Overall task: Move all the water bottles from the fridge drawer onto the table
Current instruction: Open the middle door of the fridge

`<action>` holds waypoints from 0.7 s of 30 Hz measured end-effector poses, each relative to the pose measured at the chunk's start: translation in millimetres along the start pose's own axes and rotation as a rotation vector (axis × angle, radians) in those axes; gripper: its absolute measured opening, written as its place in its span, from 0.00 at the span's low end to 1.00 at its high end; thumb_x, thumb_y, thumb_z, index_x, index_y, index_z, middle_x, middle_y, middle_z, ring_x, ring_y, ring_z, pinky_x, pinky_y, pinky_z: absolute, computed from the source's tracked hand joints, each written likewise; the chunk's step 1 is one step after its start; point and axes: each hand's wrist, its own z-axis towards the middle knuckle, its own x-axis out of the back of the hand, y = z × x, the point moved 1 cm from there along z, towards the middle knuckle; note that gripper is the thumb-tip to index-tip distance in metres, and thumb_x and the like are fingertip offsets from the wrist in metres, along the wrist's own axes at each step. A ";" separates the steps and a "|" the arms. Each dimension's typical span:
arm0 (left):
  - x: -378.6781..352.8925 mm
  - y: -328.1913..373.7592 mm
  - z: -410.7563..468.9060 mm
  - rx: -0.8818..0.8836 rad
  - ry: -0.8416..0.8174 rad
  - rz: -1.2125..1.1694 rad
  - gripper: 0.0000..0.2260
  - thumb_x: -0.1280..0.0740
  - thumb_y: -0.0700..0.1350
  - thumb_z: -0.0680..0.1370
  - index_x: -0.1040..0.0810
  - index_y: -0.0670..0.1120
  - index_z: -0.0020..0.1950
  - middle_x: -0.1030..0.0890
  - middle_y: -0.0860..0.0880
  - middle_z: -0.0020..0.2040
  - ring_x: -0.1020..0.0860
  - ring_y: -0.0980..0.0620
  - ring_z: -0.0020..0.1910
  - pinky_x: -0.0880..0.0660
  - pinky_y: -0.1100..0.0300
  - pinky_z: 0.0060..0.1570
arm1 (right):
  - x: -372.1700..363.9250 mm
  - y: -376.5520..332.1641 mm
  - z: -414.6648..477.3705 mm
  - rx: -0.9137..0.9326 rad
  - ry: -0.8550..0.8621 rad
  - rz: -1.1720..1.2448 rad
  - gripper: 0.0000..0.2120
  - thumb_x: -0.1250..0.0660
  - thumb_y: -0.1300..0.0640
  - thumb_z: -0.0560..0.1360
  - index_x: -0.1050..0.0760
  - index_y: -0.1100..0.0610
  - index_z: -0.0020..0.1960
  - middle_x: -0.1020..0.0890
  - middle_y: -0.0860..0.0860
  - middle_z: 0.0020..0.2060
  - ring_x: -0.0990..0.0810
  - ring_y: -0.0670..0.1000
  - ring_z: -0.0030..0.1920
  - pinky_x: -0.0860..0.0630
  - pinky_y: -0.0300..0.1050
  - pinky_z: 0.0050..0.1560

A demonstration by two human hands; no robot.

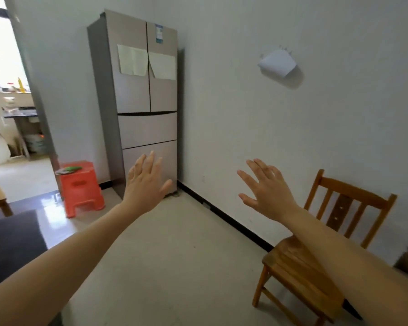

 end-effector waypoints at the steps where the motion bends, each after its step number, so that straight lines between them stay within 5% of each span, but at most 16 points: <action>1: -9.4 -5.0 15.6 0.006 0.017 -0.010 0.29 0.40 0.52 0.78 0.45 0.43 0.74 0.48 0.44 0.77 0.53 0.44 0.76 0.51 0.47 0.72 | -13.6 4.9 10.9 0.002 -0.003 0.000 0.24 0.40 0.43 0.70 0.30 0.55 0.61 0.22 0.60 0.59 0.26 0.60 0.62 0.25 0.57 0.54; 6: -50.6 -21.2 85.3 0.020 0.034 -0.029 0.28 0.41 0.52 0.78 0.44 0.43 0.74 0.48 0.44 0.77 0.52 0.45 0.76 0.51 0.48 0.73 | -74.5 25.8 57.9 0.008 0.018 0.019 0.26 0.27 0.46 0.66 0.25 0.58 0.60 0.22 0.62 0.59 0.23 0.62 0.60 0.25 0.59 0.54; 12: -109.1 -26.7 155.6 0.017 0.014 -0.033 0.27 0.41 0.53 0.78 0.44 0.44 0.74 0.48 0.44 0.77 0.53 0.45 0.76 0.51 0.49 0.73 | -151.8 51.5 98.0 0.027 0.015 0.036 0.24 0.43 0.43 0.70 0.32 0.55 0.61 0.22 0.60 0.59 0.23 0.60 0.60 0.24 0.57 0.53; 17: -166.6 -31.6 232.3 0.045 0.026 -0.009 0.27 0.41 0.52 0.78 0.44 0.44 0.74 0.49 0.44 0.77 0.53 0.45 0.76 0.52 0.48 0.73 | -238.0 92.3 149.5 0.066 0.042 0.047 0.27 0.28 0.45 0.66 0.26 0.57 0.60 0.22 0.61 0.59 0.23 0.61 0.60 0.25 0.59 0.53; 21: -201.0 -37.0 294.1 0.103 0.039 0.028 0.27 0.41 0.52 0.78 0.44 0.44 0.74 0.48 0.43 0.77 0.53 0.45 0.76 0.52 0.48 0.73 | -300.6 121.6 200.2 0.115 0.079 0.087 0.24 0.42 0.43 0.70 0.27 0.56 0.60 0.22 0.60 0.58 0.22 0.61 0.59 0.24 0.57 0.52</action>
